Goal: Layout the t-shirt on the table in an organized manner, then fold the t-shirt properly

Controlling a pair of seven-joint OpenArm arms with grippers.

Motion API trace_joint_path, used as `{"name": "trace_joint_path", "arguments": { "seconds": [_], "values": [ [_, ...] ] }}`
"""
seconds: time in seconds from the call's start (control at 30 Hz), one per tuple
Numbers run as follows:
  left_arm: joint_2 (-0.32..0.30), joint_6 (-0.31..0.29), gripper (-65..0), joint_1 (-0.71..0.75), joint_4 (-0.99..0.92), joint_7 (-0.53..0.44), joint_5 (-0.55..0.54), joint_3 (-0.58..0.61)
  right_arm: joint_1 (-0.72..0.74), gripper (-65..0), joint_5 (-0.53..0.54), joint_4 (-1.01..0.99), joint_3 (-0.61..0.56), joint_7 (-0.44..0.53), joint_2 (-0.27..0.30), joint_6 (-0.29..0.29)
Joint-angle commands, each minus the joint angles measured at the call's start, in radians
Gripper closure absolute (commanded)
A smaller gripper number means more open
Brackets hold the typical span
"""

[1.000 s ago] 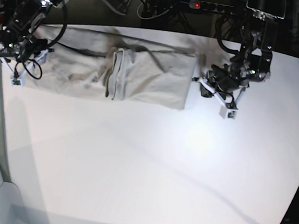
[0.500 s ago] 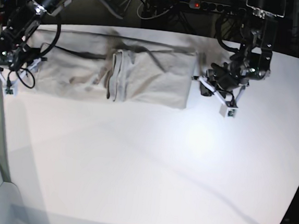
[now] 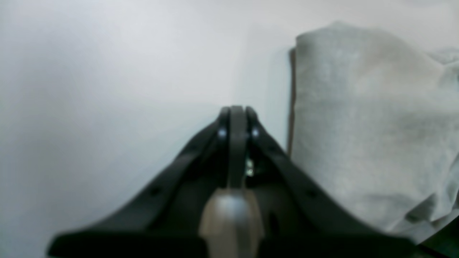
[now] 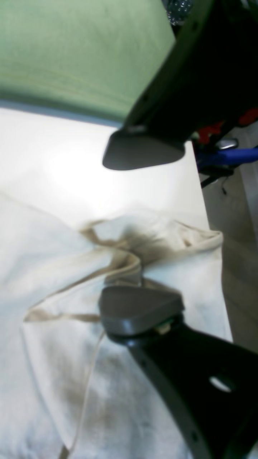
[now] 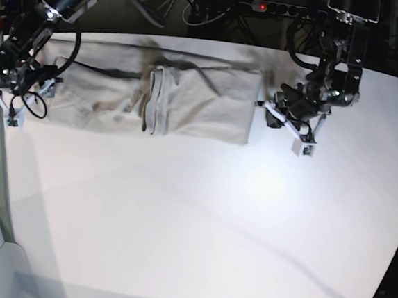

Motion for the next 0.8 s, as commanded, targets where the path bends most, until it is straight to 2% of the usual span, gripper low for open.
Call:
{"name": "trace_joint_path", "arguments": {
  "seconds": [0.0, 0.33, 0.47, 0.6, 0.77],
  "values": [
    [-0.004, 0.001, -0.4, 0.001, 0.008, 0.023, 0.009, 0.002, 0.013, -52.5, 0.002, 0.013, 0.001, 0.010, 0.012, 0.006],
    [-0.004, 0.001, -0.4, 0.001, 0.008, 0.023, 0.009, 0.002, 0.016, -52.5, 0.002, 0.012, -0.001, 0.018, 0.017, 0.006],
    [-0.004, 0.001, -0.4, 0.001, 0.008, 0.023, 0.009, 0.002, 0.034, -52.5, 0.002, -0.054, 0.001, 0.020, 0.018, 0.006],
    [-0.004, 0.001, -0.4, 0.001, 0.008, 0.023, 0.009, 0.002, 0.040, -52.5, 0.002, -0.134, 0.001, 0.021, 0.046, 0.006],
    [-0.004, 0.001, -0.4, 0.001, 0.008, 0.023, 0.009, 0.002, 0.040, -52.5, 0.002, -0.142, 0.001, 0.038, 0.046, 0.006]
  ]
}}
